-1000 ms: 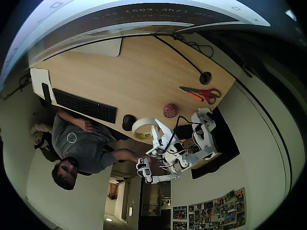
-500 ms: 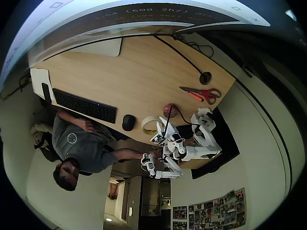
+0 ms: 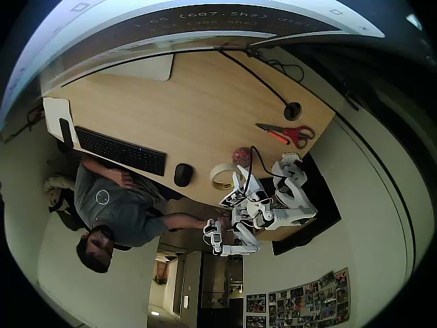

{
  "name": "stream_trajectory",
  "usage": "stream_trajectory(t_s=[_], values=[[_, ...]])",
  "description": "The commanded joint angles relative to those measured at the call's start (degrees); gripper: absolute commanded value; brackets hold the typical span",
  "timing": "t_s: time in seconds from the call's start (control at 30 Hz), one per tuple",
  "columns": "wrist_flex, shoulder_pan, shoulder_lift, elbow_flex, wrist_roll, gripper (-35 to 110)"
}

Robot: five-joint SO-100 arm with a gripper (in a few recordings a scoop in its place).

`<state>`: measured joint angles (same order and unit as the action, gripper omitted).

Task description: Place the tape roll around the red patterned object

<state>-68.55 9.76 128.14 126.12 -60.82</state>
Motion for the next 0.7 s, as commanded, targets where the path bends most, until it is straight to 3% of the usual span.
stream_trajectory(t_s=[0.0, 0.27, 0.67], values=[[-5.45, 0.18, -1.85, -4.75, 1.67, 0], [-15.38, 2.02, -1.41, -2.72, 16.44, 0], [-17.05, 1.76, 0.26, 1.58, 28.74, 0]])
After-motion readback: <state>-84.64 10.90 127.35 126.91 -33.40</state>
